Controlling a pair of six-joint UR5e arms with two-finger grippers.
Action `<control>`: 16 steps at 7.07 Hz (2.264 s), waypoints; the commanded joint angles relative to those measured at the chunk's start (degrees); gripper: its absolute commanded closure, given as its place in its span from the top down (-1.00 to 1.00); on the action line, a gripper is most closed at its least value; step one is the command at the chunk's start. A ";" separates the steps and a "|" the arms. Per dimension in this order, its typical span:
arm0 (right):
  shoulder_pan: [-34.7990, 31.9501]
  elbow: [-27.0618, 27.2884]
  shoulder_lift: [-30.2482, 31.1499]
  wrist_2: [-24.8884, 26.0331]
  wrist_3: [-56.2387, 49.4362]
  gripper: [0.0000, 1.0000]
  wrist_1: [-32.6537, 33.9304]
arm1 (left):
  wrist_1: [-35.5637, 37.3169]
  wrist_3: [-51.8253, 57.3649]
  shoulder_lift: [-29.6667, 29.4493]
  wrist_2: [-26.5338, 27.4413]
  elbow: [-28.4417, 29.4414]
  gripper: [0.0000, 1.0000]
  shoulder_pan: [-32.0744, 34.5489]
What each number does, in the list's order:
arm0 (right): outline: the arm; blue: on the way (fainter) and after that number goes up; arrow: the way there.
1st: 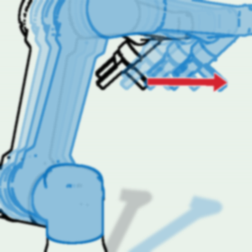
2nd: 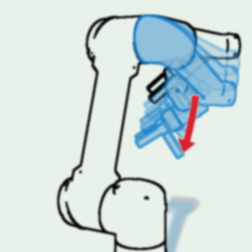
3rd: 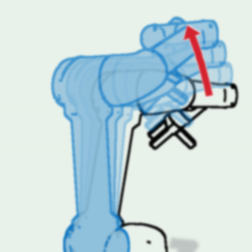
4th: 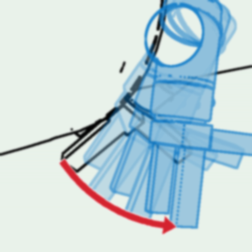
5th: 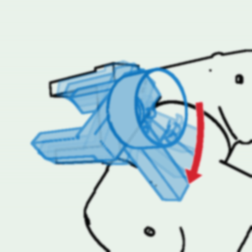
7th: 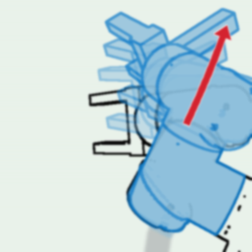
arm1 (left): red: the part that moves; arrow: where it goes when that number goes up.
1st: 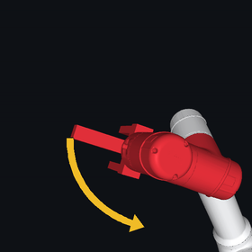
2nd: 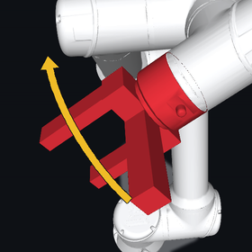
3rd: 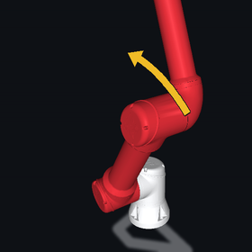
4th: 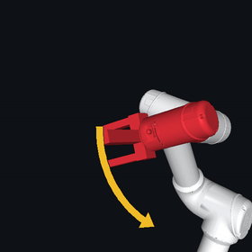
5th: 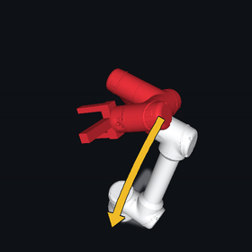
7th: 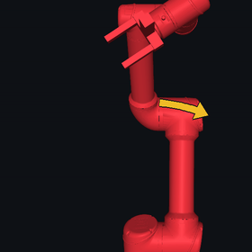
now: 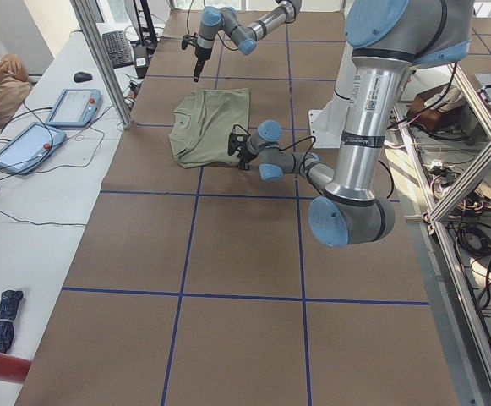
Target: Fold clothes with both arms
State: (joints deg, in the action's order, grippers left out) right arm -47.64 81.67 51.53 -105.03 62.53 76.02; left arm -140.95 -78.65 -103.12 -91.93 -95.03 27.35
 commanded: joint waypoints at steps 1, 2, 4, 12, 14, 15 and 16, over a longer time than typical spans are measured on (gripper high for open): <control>0.00 -0.02 0.07 0.00 -0.04 1.00 0.00 | -0.03 -0.46 -0.15 -0.01 0.02 -1.00 -1.06; 0.00 -0.02 0.15 0.00 -0.04 1.00 0.00 | -0.03 -0.37 -0.41 -0.01 -0.16 -1.00 -1.07; 0.00 -0.02 0.07 0.00 -0.30 1.00 0.00 | 0.24 1.03 0.38 -0.88 -2.34 -1.00 -0.46; 0.35 0.07 -0.20 0.00 0.14 1.00 -0.09 | 0.59 35.57 -27.95 -1.42 42.04 -1.00 26.97; 0.87 0.42 -0.37 0.18 1.79 1.00 0.00 | -0.72 44.59 -26.97 0.09 41.51 0.83 28.90; 2.18 0.07 -1.50 0.44 6.25 1.00 0.00 | -1.08 44.28 -24.87 -2.53 35.93 1.00 29.08; 3.94 -0.11 -3.43 0.70 14.29 0.93 -0.17 | -1.52 42.11 -23.19 -14.48 33.18 1.00 30.21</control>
State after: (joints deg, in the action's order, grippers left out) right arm -45.51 81.80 49.95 -104.62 69.10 75.98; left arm -141.89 -35.43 -128.26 -96.55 -58.09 56.49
